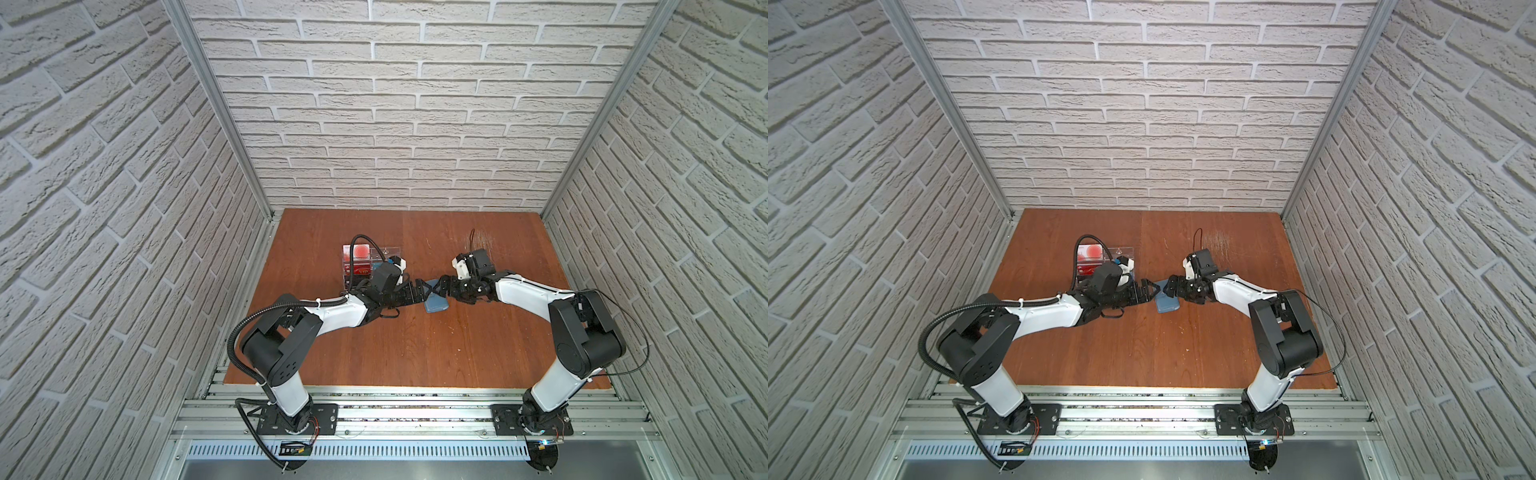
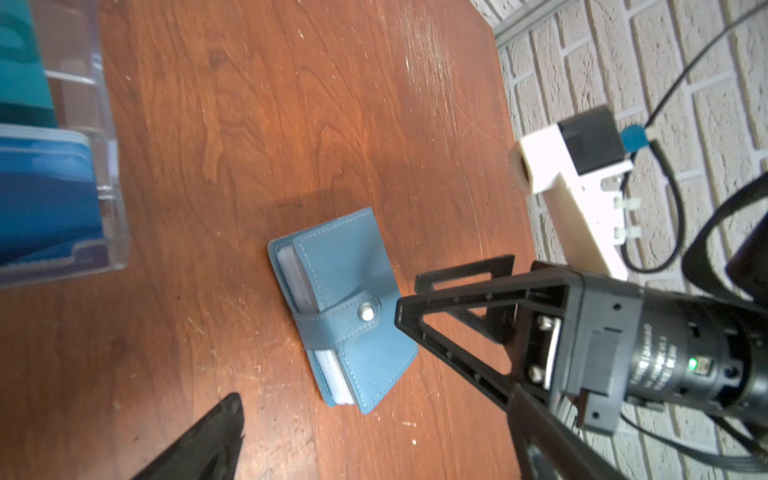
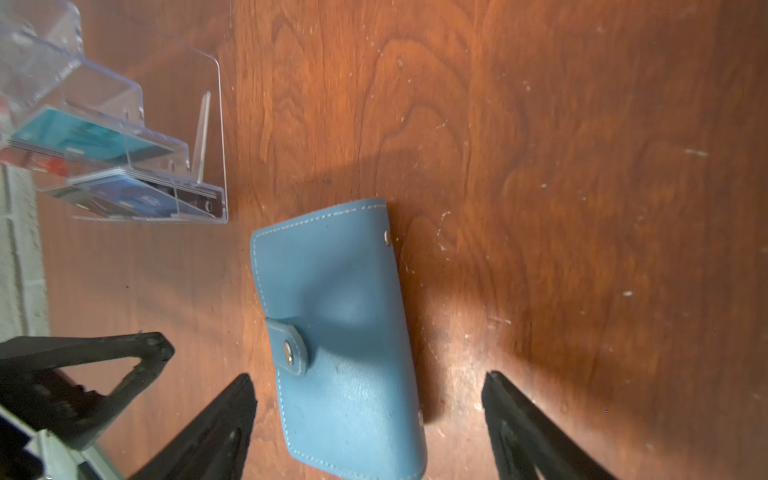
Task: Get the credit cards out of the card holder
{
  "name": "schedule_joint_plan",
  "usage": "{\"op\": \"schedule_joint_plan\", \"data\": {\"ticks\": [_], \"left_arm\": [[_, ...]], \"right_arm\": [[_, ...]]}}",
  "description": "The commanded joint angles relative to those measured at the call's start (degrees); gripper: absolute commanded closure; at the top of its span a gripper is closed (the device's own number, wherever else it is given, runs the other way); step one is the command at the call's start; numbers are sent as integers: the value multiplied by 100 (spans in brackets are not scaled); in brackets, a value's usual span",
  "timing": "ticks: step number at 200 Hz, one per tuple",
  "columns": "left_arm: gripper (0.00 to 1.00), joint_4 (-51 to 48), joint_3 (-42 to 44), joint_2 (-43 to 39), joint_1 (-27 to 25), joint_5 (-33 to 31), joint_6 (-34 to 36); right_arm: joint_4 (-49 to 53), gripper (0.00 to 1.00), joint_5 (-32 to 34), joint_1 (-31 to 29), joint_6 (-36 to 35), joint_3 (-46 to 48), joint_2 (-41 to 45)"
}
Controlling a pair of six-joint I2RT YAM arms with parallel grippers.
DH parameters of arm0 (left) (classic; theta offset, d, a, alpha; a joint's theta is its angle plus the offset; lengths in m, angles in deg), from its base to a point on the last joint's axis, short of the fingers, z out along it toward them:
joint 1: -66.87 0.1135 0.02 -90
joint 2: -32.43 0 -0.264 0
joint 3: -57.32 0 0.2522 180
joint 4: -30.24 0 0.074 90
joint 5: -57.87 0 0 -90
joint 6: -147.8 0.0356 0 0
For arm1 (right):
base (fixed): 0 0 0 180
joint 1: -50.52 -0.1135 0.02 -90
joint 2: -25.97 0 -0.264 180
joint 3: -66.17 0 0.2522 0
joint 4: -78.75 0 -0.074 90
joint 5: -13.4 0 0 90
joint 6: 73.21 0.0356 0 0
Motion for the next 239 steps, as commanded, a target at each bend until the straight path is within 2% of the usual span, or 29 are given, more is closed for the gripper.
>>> {"op": "schedule_joint_plan", "data": {"ticks": [1, 96, 168, 194, 212, 239], "left_arm": [[2, 924, 129, 80, -64, -154, -492], [2, 1499, 357, 406, -252, -595, -966], [2, 987, 19, 760, -280, -708, -1045], [2, 1035, 10, 765, -274, -697, -1101], [2, 1036, -19, 750, -274, -719, -1103], [2, 1094, -12, 746, -271, -785, -1158]], "right_arm": [[-661, 16, -363, 128, 259, 329, 77], [-1175, 34, -827, 294, 609, 655, 193], [-1223, 39, -802, 311, 639, 689, 94], [-1290, 41, -928, 311, 663, 638, -13], [-1345, 47, -948, 311, 707, 638, -100], [-1398, 48, -983, 314, 753, 609, -215]]}}
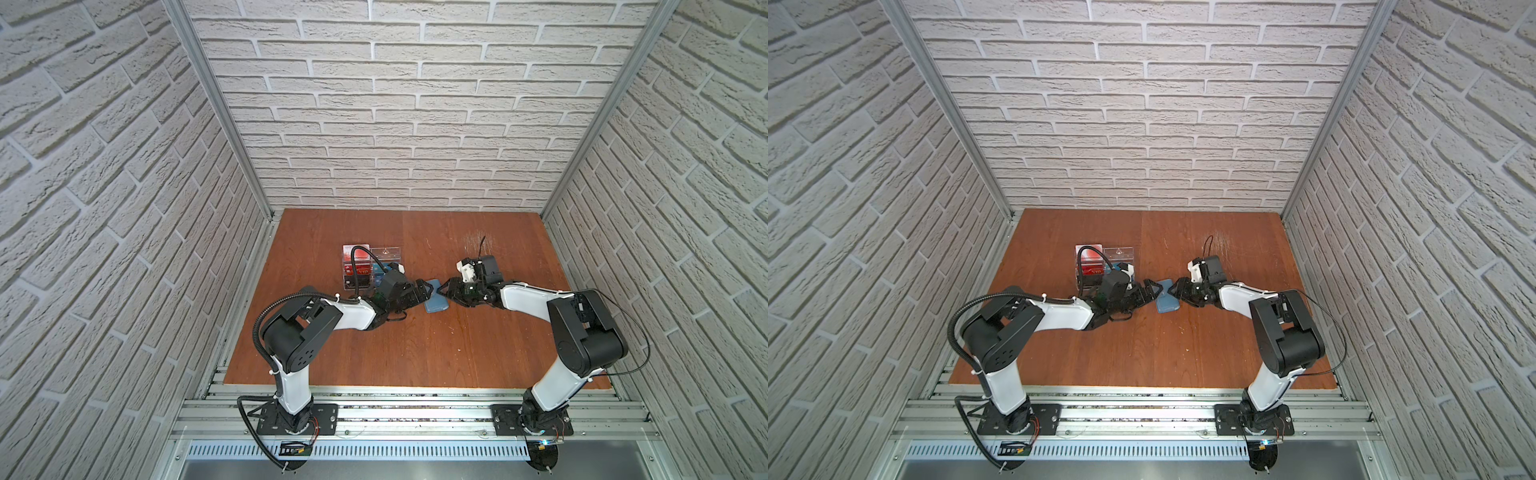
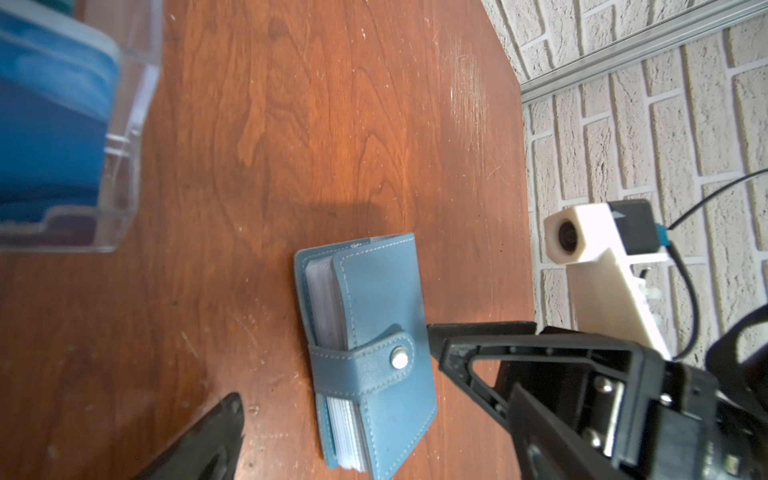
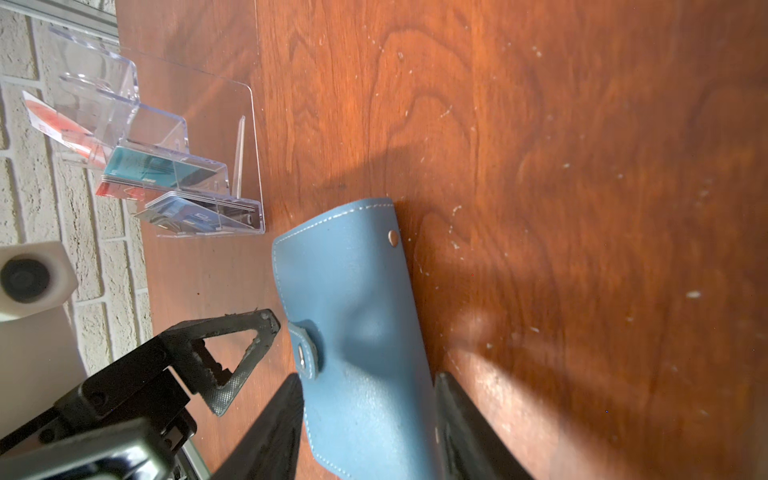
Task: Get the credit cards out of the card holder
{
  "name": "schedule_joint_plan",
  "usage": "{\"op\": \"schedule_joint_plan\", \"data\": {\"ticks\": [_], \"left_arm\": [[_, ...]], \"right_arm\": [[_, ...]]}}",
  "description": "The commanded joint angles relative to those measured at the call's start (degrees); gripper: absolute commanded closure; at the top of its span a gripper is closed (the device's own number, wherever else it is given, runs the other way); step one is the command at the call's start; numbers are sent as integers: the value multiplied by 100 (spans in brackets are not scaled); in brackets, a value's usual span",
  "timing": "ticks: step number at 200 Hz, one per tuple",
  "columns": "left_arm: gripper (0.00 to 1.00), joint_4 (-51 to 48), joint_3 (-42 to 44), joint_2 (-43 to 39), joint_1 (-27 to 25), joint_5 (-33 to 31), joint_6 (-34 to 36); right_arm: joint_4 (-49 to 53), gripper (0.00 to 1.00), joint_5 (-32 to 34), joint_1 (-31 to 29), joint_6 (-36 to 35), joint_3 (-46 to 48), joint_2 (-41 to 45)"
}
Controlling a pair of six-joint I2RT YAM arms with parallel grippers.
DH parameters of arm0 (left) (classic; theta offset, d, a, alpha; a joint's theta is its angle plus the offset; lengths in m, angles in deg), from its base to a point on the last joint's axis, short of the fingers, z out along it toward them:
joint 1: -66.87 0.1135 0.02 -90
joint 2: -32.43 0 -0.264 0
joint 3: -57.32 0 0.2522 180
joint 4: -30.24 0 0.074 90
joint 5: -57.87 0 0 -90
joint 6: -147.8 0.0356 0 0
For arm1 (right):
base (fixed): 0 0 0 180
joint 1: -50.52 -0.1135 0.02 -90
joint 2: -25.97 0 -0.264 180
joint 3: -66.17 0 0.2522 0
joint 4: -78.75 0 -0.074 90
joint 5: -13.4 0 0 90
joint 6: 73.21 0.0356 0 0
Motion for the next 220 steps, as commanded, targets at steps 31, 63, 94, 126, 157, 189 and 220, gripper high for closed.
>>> {"op": "schedule_joint_plan", "data": {"ticks": [31, 63, 94, 126, 157, 189, 220], "left_arm": [[2, 218, -164, 133, -24, -203, -124], [2, 259, -208, 265, -30, -206, -166], [2, 296, -241, 382, -15, -192, -198], [2, 504, -248, 527, 2, -167, -282], [2, 682, -244, 612, 36, -156, -380], [2, 819, -186, 674, 104, -157, -463], [2, 1058, -44, 668, 138, -154, -597]], "right_arm": [[-230, 48, -47, 21, 79, -33, -276], [-388, 48, -190, 21, 201, -61, -546], [-801, 51, -509, 12, 457, 4, -736], [-848, 52, -520, -31, 482, 23, -713], [-953, 54, -563, -109, 538, 40, -713], [-1057, 55, -625, -232, 572, 46, -674], [-1125, 55, -655, -252, 608, 81, -619]]}}
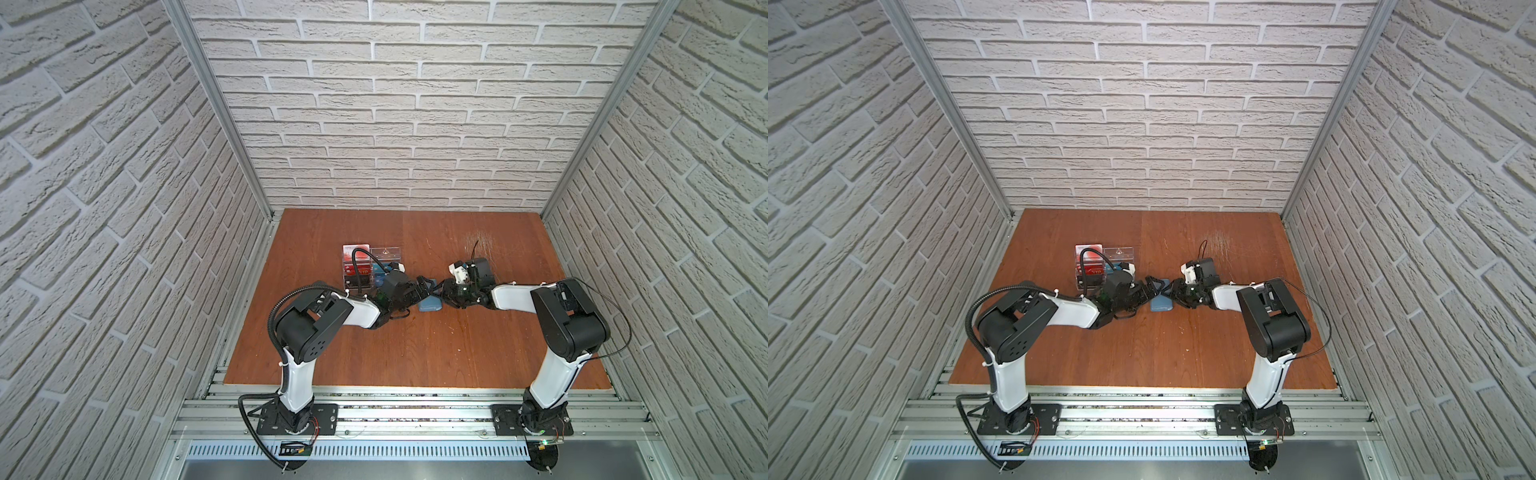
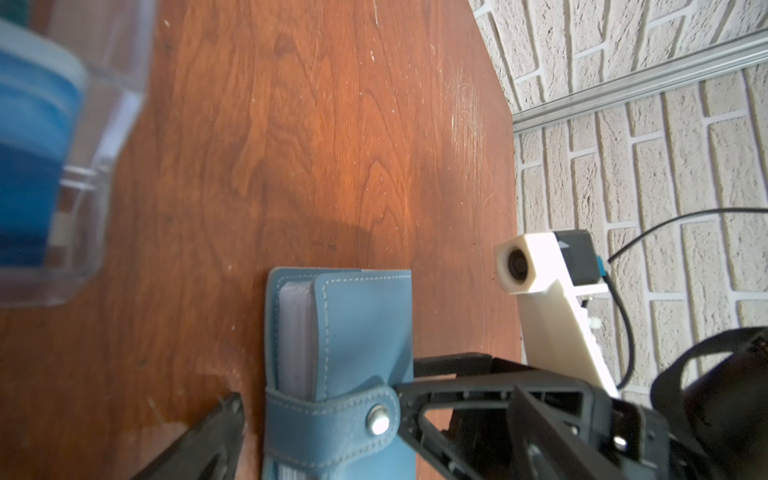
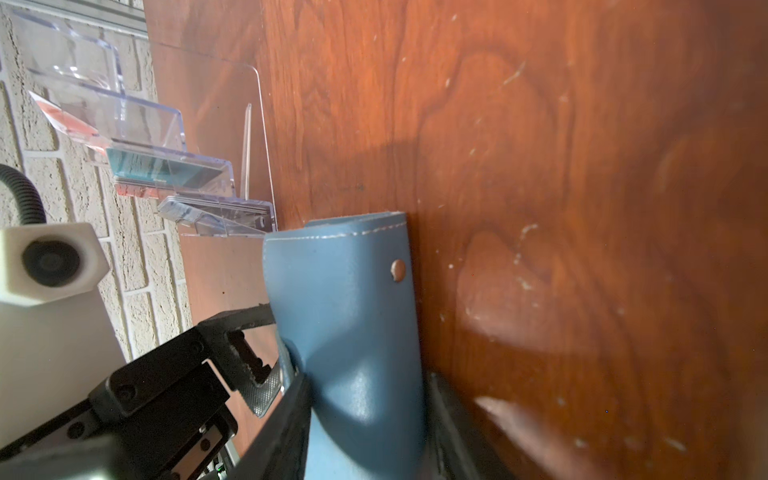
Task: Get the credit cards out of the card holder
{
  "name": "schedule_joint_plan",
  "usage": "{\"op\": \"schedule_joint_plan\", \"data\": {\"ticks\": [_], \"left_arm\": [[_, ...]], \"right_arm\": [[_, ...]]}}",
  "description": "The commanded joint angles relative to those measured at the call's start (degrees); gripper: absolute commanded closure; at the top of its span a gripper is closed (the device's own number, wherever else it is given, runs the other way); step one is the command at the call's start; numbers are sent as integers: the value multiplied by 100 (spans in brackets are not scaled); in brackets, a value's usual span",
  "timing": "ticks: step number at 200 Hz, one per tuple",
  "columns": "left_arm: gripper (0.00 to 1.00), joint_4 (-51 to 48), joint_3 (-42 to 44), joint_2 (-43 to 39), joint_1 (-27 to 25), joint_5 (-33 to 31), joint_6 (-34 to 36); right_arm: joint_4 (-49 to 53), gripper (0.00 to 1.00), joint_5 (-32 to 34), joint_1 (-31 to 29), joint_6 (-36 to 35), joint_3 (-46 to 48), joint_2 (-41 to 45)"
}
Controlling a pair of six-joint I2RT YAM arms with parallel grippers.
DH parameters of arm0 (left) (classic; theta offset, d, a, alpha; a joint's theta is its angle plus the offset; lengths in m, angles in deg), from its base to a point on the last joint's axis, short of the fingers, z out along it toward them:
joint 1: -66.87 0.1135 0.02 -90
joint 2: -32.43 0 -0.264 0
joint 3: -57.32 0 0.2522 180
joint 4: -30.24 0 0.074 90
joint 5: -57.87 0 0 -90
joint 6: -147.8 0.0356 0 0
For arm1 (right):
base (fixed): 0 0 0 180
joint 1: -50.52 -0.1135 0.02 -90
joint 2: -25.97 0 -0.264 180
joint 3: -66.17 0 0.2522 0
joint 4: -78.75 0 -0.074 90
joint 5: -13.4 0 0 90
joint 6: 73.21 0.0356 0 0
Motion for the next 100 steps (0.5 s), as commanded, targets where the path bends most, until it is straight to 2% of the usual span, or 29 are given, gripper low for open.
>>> {"op": "schedule_joint_plan", "data": {"ticks": [1, 70, 100], "left_arm": [[2, 383, 135, 98, 64, -64, -143], [2, 579, 200, 170, 71, -79, -217], [2, 508, 208, 170, 93, -58, -199]], "right_arm": [[-199, 55, -101, -62, 67, 83, 32], [-135, 46, -92, 217, 133, 283, 239], [-226, 45, -34, 370, 233, 441, 276]]}}
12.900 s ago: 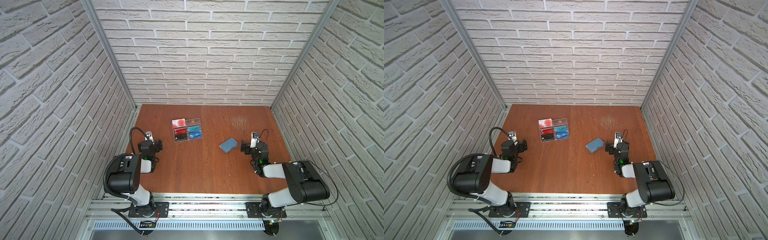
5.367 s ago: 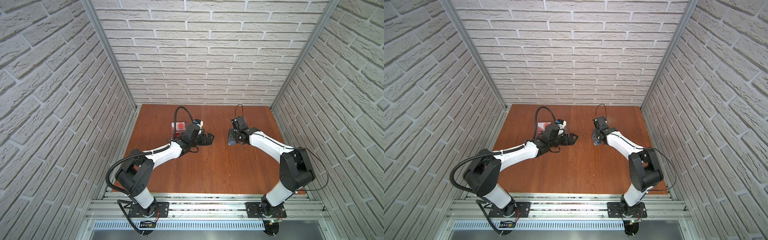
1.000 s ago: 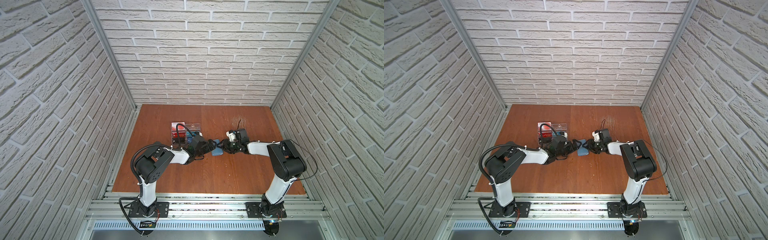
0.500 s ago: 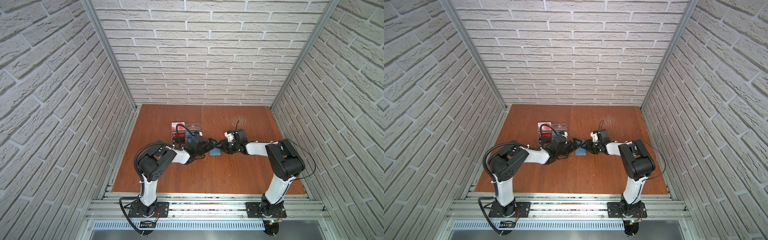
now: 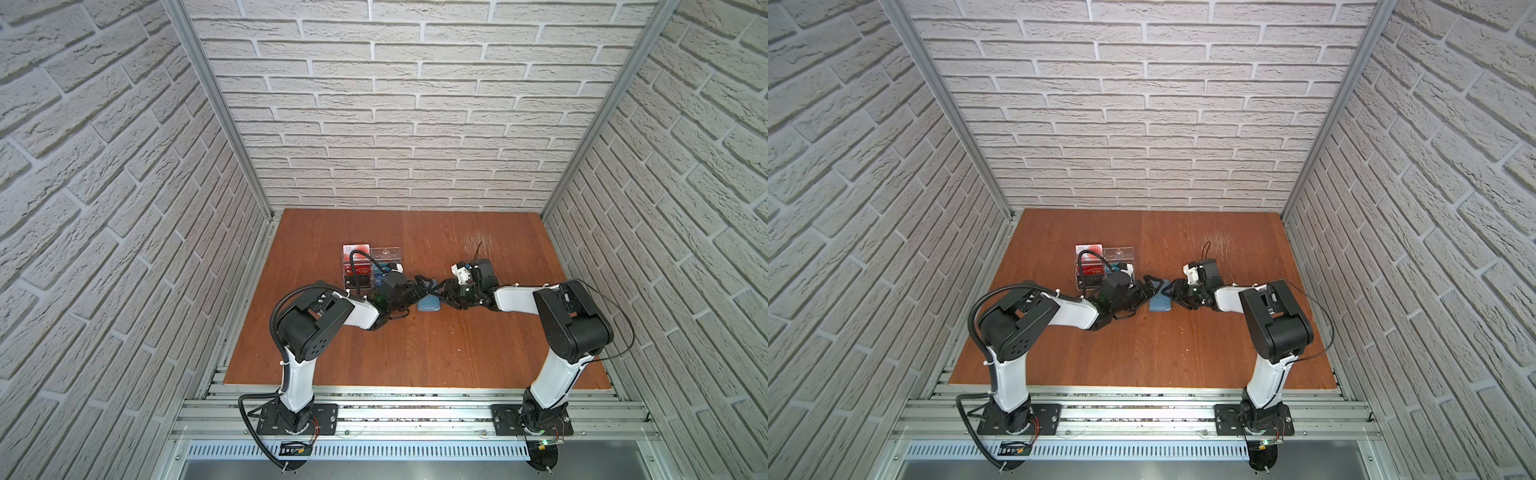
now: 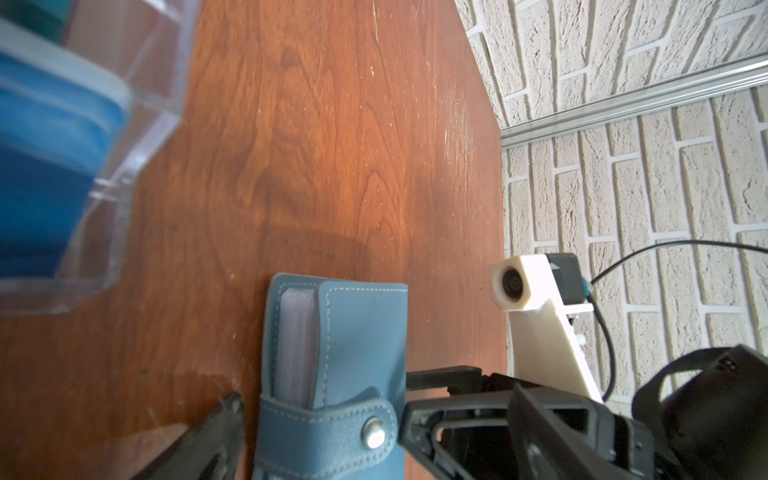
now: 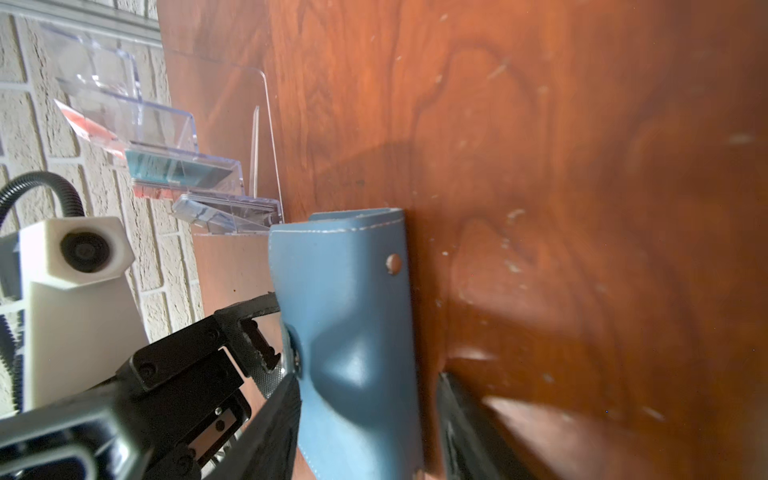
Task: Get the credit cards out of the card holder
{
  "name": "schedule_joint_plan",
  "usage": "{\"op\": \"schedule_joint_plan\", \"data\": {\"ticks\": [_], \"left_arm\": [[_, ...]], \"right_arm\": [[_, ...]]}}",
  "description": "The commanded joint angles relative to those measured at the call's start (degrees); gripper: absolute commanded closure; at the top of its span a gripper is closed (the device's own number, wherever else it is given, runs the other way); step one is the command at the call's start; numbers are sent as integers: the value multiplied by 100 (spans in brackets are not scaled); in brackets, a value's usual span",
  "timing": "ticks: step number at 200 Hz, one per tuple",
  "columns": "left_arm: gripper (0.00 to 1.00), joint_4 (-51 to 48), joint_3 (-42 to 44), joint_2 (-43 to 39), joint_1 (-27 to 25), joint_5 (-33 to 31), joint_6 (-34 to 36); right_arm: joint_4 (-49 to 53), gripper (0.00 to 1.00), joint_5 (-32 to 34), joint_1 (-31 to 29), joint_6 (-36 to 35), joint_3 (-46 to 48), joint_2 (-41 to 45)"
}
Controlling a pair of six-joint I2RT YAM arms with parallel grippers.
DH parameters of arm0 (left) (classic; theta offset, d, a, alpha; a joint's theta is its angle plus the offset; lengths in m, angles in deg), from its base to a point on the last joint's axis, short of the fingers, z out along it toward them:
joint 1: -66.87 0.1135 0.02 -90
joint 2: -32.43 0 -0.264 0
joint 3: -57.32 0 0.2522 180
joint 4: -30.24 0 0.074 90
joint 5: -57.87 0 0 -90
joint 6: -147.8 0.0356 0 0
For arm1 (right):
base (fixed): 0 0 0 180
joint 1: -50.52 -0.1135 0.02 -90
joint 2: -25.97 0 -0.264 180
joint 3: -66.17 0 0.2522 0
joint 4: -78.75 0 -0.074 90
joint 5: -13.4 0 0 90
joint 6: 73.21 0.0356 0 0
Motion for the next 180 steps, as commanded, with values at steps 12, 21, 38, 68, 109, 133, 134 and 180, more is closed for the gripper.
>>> {"op": "schedule_joint_plan", "data": {"ticks": [12, 21, 38, 68, 109, 133, 134, 180], "left_arm": [[2, 141, 89, 117, 71, -59, 4], [2, 140, 72, 145, 69, -53, 3], [2, 131, -25, 232, 54, -7, -9], [2, 171, -121, 354, 20, -6, -42], [2, 205, -132, 400, -27, -41, -78], [2, 219, -194, 455, -68, -77, -103], [2, 224, -194, 452, -69, -77, -104], [2, 324, -238, 533, -61, -129, -176]], "right_arm": [[-105, 46, 58, 141, 127, 249, 95], [-271, 47, -43, 140, 210, 279, 23], [-530, 48, -205, 140, 360, 302, -153], [-900, 51, -375, 102, 542, 332, -350], [-1045, 54, -414, -79, 604, 298, -402], [-1409, 58, -533, -125, 774, 337, -485], [-1420, 58, -544, -127, 771, 334, -486], [-1764, 61, -675, -168, 912, 371, -460]]}}
